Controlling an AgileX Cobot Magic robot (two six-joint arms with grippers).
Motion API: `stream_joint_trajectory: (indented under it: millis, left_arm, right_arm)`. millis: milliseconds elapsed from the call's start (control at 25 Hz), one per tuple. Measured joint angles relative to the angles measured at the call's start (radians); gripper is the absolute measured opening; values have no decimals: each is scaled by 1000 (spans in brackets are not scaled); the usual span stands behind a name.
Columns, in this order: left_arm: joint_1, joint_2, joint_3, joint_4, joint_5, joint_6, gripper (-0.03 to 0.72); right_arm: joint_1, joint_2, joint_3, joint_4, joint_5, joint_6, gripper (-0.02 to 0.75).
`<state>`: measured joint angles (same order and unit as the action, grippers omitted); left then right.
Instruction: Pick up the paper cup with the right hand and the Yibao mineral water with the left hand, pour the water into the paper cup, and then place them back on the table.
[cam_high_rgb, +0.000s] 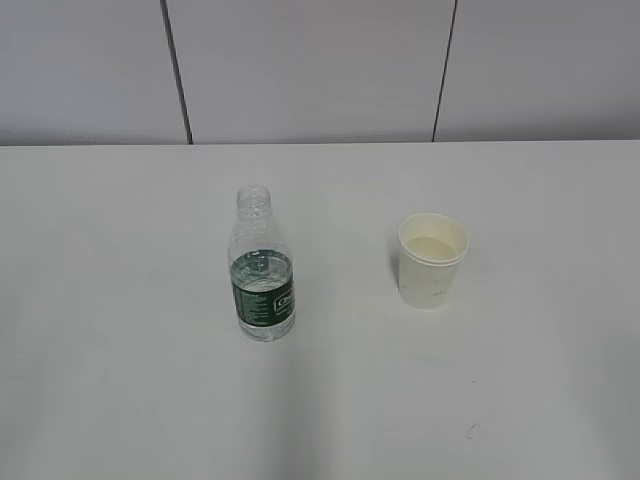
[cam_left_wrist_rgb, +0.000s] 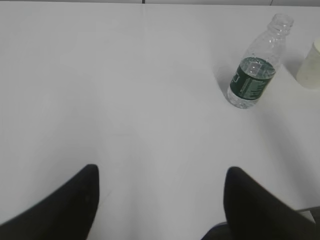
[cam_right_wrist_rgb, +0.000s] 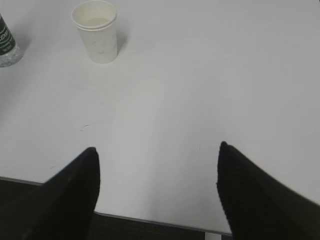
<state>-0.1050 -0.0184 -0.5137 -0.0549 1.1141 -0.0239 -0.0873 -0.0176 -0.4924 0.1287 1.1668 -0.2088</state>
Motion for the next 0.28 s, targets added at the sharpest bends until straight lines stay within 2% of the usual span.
stream_joint_trajectory:
  millis: [280]
  left_arm:
    - [0,0,0,0,0,0,480]
  right_arm:
    - [0,0,0,0,0,2,572]
